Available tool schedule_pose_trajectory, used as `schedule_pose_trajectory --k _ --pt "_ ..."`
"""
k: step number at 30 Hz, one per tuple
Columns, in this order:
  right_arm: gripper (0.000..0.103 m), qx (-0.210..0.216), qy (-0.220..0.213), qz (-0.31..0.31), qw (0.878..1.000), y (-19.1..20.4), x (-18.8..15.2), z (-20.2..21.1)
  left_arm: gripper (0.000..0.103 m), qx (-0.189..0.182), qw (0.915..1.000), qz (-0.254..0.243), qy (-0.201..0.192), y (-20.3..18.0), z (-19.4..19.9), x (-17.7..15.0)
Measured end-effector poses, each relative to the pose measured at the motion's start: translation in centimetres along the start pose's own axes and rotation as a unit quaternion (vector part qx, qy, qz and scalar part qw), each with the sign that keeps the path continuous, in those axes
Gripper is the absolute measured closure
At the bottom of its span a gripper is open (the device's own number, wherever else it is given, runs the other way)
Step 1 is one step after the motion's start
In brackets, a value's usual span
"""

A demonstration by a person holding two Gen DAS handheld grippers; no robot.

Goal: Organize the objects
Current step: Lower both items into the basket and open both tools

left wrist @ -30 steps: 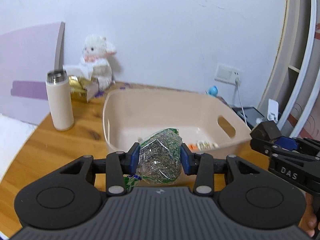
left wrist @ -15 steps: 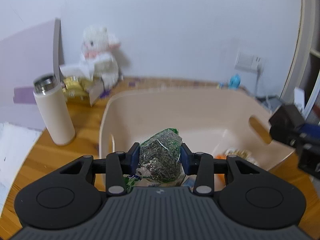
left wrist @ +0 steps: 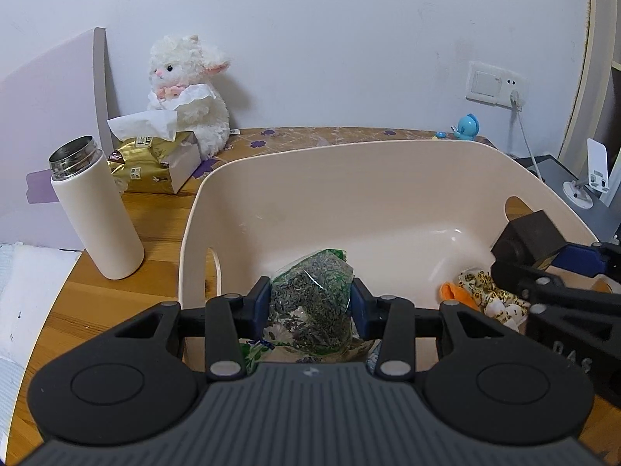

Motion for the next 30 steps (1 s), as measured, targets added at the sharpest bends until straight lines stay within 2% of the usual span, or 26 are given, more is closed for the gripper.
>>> schedule_pose_trajectory --k 1,3,4,7,8,13,20,30 --pt "0.061 0.001 0.0 0.001 1.0 0.0 -0.1 0.1 0.057 -0.002 1.0 0.002 0.001 0.0 0.1 0.0" --pt "0.053 -0.001 0.0 0.001 1.0 -0.1 0.0 0.5 0.055 -0.003 0.9999 0.01 0.002 0.0 0.3 0.1" --pt "0.054 -0.001 -0.004 -0.001 1.0 -0.2 0.1 0.8 0.051 0.0 0.9999 0.014 -0.002 0.1 0.5 0.2" --pt "0.05 -0.004 -0.014 -0.006 1.0 -0.7 0.7 1.9 0.028 0.009 0.9995 0.026 -0.015 0.4 1.5 0.6" --pt "0.047 -0.004 -0.017 -0.007 1.0 -0.8 0.9 2.2 0.026 0.007 0.9993 0.033 -0.017 0.5 1.8 0.8" --pt "0.042 -0.008 -0.027 -0.006 1.0 -1.0 1.3 4.3 0.024 -0.001 0.999 0.044 -0.007 0.9 3.4 1.0" --pt "0.037 -0.007 -0.024 -0.007 1.0 -0.8 1.1 7.1 0.023 0.001 0.9992 0.034 -0.023 1.3 6.7 0.7" --pt "0.036 0.001 -0.017 -0.013 1.0 0.1 0.3 11.3 0.023 0.001 0.9991 0.024 -0.034 1.1 11.8 0.3"
Point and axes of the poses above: each gripper's, at about its wrist camera, not at the fingertips, and z roughly against the way its jaws point, y to its left, x to its top, the point moved 4 cm from there along -z, roughly the way its jaws point, and after that the axes turned 9 degrees about -y, right-handed, at the moved point
